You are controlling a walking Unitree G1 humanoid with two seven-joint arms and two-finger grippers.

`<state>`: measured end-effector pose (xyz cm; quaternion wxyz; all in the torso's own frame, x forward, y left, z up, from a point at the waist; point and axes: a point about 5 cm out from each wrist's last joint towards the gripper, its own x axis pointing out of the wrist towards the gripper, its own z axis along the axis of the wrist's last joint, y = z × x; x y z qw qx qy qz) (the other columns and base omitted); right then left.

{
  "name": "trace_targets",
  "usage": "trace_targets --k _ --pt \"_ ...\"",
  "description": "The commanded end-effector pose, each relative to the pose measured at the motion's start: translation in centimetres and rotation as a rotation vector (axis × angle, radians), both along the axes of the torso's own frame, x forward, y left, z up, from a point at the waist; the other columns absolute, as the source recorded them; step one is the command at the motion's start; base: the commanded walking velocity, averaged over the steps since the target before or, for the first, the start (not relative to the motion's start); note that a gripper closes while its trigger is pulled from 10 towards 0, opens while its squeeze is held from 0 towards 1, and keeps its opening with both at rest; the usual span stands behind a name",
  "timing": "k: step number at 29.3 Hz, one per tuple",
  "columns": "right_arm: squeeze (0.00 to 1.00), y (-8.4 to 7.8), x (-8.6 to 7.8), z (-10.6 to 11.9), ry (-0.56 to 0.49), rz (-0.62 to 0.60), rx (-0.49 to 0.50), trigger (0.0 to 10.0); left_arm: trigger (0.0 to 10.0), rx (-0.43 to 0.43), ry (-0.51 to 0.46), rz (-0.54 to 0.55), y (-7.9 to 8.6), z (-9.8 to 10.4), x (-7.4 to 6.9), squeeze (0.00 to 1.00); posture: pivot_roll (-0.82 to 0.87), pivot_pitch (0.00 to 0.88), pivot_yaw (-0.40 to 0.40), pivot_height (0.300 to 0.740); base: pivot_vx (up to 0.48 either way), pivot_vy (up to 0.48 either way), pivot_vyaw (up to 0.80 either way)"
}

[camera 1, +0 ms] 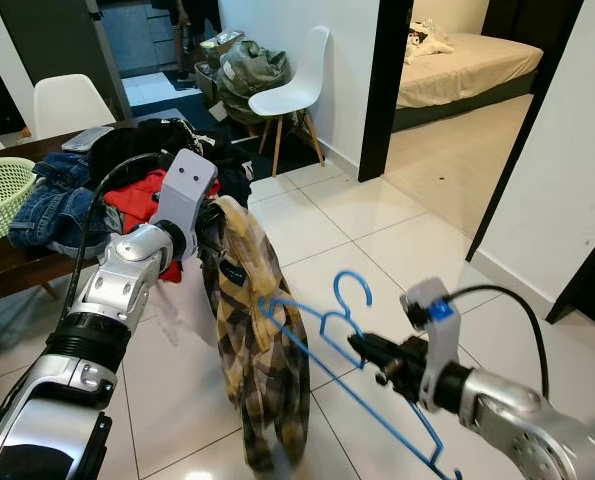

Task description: Hang hanger

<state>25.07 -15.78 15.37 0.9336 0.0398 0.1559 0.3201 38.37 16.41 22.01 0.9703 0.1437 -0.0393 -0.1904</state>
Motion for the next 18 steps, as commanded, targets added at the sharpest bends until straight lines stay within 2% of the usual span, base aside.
trace_targets --k 1,4,6,8,10,11,14,18 --pt "0.00 0.0 0.1 0.0 0.015 -0.013 0.020 10.0 10.0 -0.005 -0.048 -0.004 0.1 1.2 0.1 0.00 -0.16 0.000 0.078 0.740 0.000 0.000 0.00" --pt "0.00 0.6 -0.1 0.5 0.009 0.014 0.047 10.0 10.0 -0.005 -0.050 -0.004 0.0 1.1 0.2 0.00 -0.16 0.000 0.078 0.740 0.000 0.000 0.00" --pt "0.00 0.7 -1.3 0.6 0.015 0.116 0.017 10.0 10.0 0.009 -0.053 0.007 0.2 1.0 0.3 0.00 -0.16 0.000 0.081 0.740 0.000 0.000 0.00" --pt "0.00 0.7 -1.3 0.6 0.015 0.116 0.017 10.0 10.0 0.009 -0.053 0.007 0.2 1.0 0.3 0.00 -0.16 0.000 0.081 0.740 0.000 0.000 0.00" --pt "0.00 0.3 -2.8 -0.1 0.048 0.223 -0.086 10.0 10.0 0.040 -0.065 0.023 0.4 1.0 0.3 0.00 -0.16 0.000 0.082 0.740 0.000 0.000 0.00" --pt "0.00 0.2 -3.3 -0.3 0.064 0.259 -0.103 10.0 10.0 0.048 -0.073 0.021 0.2 1.2 0.3 0.00 -0.16 0.000 0.082 0.740 0.000 0.000 0.00" --pt "0.00 0.5 -3.6 0.0 0.065 0.293 -0.096 10.0 10.0 0.052 -0.087 -0.002 -0.4 1.6 0.3 0.00 -0.16 0.000 0.083 0.740 0.000 0.000 0.00" --pt "0.00 1.5 -2.9 0.6 0.042 0.277 -0.048 10.0 10.0 0.037 -0.095 -0.034 -1.4 1.9 0.1 0.00 -0.16 0.000 0.086 0.740 0.000 0.000 0.00"
